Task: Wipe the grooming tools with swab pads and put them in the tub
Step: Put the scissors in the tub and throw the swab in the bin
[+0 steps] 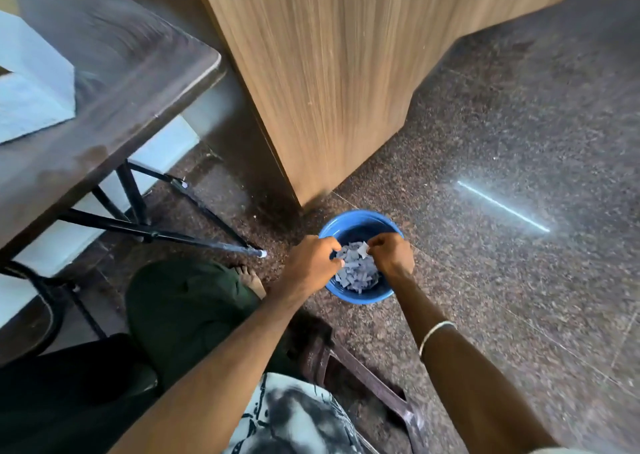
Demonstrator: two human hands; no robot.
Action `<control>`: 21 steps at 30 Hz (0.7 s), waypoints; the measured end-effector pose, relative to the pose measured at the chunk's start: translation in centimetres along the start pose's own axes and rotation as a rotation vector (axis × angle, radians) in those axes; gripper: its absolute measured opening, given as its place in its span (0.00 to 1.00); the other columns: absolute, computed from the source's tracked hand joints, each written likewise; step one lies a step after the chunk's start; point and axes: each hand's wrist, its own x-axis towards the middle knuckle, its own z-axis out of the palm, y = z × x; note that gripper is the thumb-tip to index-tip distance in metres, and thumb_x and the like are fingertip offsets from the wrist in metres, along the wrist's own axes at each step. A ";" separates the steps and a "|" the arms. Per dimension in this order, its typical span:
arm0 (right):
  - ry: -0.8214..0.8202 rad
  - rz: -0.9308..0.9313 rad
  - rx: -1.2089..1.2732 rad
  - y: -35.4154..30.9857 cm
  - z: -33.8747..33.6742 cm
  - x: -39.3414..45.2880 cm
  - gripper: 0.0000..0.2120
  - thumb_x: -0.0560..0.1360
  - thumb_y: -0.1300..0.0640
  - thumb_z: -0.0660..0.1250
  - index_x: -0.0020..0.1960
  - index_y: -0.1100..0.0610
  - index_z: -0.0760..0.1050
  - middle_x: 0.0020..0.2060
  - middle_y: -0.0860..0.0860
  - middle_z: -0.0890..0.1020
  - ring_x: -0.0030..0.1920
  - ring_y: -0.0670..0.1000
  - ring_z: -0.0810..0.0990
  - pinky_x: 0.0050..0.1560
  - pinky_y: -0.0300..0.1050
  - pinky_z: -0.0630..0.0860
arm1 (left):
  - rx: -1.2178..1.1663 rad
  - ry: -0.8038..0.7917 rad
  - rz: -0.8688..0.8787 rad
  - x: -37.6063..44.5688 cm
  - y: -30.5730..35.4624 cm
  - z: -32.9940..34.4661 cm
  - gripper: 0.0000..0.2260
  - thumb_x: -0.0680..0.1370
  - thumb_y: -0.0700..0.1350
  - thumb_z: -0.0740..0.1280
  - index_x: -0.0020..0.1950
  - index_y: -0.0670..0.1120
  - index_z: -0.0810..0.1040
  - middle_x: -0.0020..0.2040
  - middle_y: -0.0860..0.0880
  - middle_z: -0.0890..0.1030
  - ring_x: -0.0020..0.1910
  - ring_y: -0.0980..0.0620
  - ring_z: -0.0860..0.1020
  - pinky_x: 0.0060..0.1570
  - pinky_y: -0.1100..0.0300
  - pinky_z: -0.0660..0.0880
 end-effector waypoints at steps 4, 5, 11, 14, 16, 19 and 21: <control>-0.041 0.055 -0.049 0.8 0.8 1.3 0.07 0.75 0.59 0.69 0.49 0.53 0.86 0.49 0.55 0.87 0.53 0.59 0.84 0.53 0.49 0.78 | 0.022 -0.018 -0.002 0.5 -0.7 0.9 0.15 0.74 0.48 0.73 0.59 0.47 0.82 0.53 0.48 0.85 0.51 0.49 0.83 0.53 0.52 0.79; -0.053 0.067 -0.053 0.9 0.8 1.6 0.08 0.75 0.59 0.69 0.49 0.53 0.85 0.50 0.56 0.86 0.53 0.59 0.84 0.54 0.50 0.79 | 0.025 -0.026 -0.006 0.7 -0.9 1.0 0.14 0.74 0.48 0.73 0.58 0.47 0.83 0.53 0.48 0.85 0.50 0.49 0.83 0.52 0.52 0.79; -0.098 0.073 -0.088 1.7 1.3 3.3 0.09 0.76 0.58 0.67 0.53 0.54 0.85 0.53 0.58 0.85 0.54 0.60 0.83 0.56 0.53 0.80 | 0.002 -0.037 -0.017 1.5 -1.6 1.4 0.14 0.74 0.49 0.73 0.58 0.47 0.82 0.52 0.46 0.85 0.47 0.50 0.83 0.48 0.51 0.81; -0.061 0.085 -0.195 1.7 1.3 3.5 0.13 0.80 0.55 0.63 0.59 0.54 0.82 0.55 0.59 0.84 0.56 0.61 0.83 0.55 0.54 0.79 | 0.002 -0.037 -0.009 1.7 -2.0 1.5 0.14 0.74 0.49 0.72 0.58 0.47 0.82 0.52 0.46 0.85 0.47 0.50 0.83 0.48 0.51 0.81; -0.010 0.090 -0.223 1.7 1.1 3.7 0.14 0.81 0.55 0.60 0.60 0.54 0.82 0.54 0.59 0.84 0.55 0.61 0.83 0.53 0.54 0.79 | 0.000 -0.033 -0.018 1.7 -2.3 1.4 0.13 0.74 0.49 0.72 0.57 0.47 0.83 0.53 0.47 0.85 0.49 0.50 0.83 0.50 0.51 0.80; 0.021 0.075 -0.243 1.0 0.3 3.8 0.14 0.80 0.54 0.61 0.59 0.55 0.82 0.52 0.59 0.85 0.52 0.61 0.84 0.52 0.52 0.80 | 0.007 -0.001 -0.022 1.8 -2.4 0.6 0.13 0.74 0.49 0.72 0.57 0.47 0.82 0.54 0.47 0.84 0.50 0.50 0.82 0.51 0.52 0.80; 0.045 0.060 -0.272 0.3 -0.1 3.8 0.14 0.80 0.53 0.61 0.58 0.56 0.82 0.51 0.60 0.85 0.50 0.60 0.85 0.48 0.50 0.80 | -0.005 0.023 -0.018 1.6 -2.5 0.1 0.13 0.74 0.49 0.73 0.57 0.47 0.82 0.54 0.47 0.84 0.51 0.49 0.82 0.51 0.52 0.79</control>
